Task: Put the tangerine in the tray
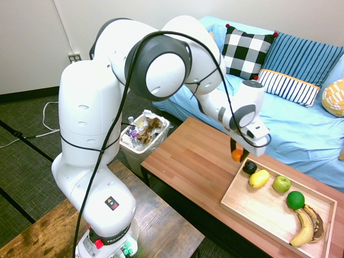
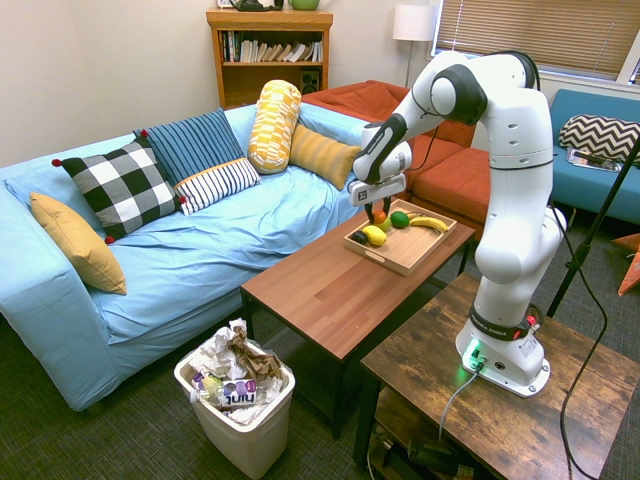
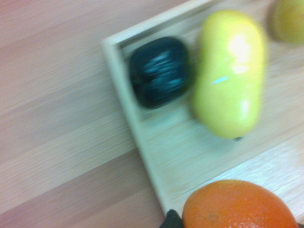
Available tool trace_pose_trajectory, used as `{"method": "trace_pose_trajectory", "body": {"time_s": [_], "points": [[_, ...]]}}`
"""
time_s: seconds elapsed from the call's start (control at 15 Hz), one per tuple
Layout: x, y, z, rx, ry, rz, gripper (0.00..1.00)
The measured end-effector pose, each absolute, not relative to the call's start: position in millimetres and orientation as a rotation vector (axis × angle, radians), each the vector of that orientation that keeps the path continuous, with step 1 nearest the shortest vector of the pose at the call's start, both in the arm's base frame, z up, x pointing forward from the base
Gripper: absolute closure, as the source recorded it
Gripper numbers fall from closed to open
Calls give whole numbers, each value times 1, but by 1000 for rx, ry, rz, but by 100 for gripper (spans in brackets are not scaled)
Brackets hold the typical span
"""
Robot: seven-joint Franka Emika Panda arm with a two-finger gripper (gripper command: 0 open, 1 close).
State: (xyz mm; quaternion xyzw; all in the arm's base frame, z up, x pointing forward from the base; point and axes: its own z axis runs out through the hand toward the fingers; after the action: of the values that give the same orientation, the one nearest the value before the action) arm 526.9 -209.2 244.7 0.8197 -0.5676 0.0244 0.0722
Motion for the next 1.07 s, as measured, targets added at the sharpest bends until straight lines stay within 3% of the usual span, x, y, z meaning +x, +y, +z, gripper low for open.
{"method": "trace_pose_trajectory", "body": {"time_s": [0.33, 0.8, 0.87, 1.07], "points": [[509, -308, 185, 2281, -1861, 0, 100], [512, -342, 109, 2244, -1933, -71, 100], [514, -344, 106, 2250, -1933, -72, 0], [516, -346, 99, 2269, -1931, -87, 0]]}}
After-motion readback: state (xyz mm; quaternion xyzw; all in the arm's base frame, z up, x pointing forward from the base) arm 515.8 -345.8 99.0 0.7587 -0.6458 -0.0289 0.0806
